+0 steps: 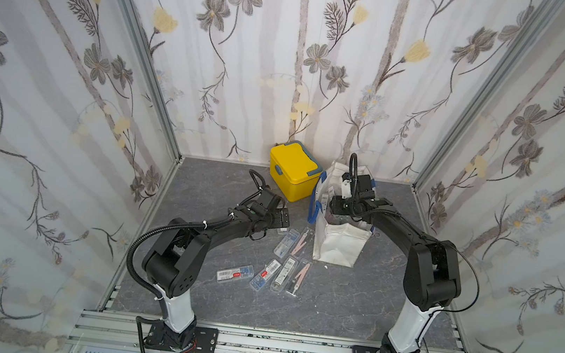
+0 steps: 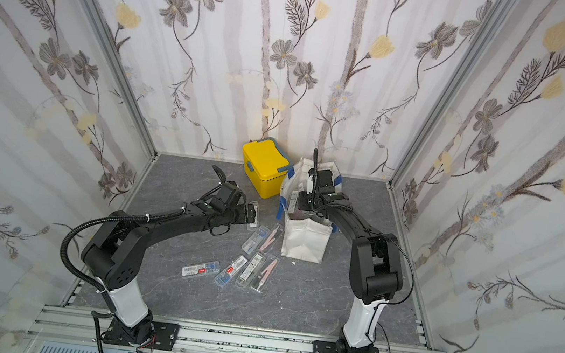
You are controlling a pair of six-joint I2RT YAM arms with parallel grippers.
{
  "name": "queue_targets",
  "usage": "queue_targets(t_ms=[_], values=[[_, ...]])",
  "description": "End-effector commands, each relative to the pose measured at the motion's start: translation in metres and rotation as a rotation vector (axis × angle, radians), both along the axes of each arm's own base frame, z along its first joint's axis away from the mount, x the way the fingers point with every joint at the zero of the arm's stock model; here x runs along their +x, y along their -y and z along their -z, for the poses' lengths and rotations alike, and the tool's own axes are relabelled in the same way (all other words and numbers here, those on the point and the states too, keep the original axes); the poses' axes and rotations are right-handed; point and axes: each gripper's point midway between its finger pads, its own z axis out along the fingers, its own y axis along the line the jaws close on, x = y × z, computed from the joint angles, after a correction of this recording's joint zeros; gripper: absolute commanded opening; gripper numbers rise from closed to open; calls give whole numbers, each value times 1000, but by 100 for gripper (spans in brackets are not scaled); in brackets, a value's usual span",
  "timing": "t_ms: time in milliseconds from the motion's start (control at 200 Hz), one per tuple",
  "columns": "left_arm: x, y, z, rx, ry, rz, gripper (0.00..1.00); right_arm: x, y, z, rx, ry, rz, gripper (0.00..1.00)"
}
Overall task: Put the compass set into the canvas bag
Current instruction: Place the compass set in the canvas bag, then pick up the compass set at the center of the board.
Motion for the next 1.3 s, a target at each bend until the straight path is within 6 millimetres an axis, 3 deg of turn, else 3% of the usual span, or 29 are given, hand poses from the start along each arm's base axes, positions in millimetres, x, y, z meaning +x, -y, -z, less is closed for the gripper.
queue_targets(t_ms=[0,170,230,245,260,275,340,350,375,540,724,794,824,1019,1294], values=[[2,-1,4,34,-7,-8,100,0,-2,-21,19,54,-17,51],[5,2,7,42,-8,-6,100,-4,-1,-58,53,152,-23,62],[6,3,8,44,-8,-4,100,-6,0,-74,67,205,-20,77],[6,3,9,43,-12,-4,100,-7,0,-78,73,219,-23,83],[6,4,9,43,-12,-4,100,-8,0,-82,78,234,-23,96],[7,4,9,43,-11,-4,100,-8,0,-90,88,258,-22,100],[8,5,10,46,-13,-6,100,-12,2,-104,109,314,-18,99],[8,4,10,47,-14,-8,100,-15,3,-117,121,347,-16,99],[9,4,10,49,-14,-13,100,-17,5,-127,133,381,-11,99],[13,4,14,64,-32,-33,100,-40,12,-173,207,552,-8,100],[21,12,19,49,-28,-42,100,-70,15,-203,277,677,-31,99],[20,13,28,54,-43,-44,100,-79,17,-209,293,711,-39,100],[29,19,19,38,-20,-47,100,-83,20,-212,301,731,-31,99],[47,20,31,102,-29,-67,99,-110,31,-226,352,853,-18,99],[68,19,47,222,-57,-83,88,-114,29,-217,364,801,-26,99]])
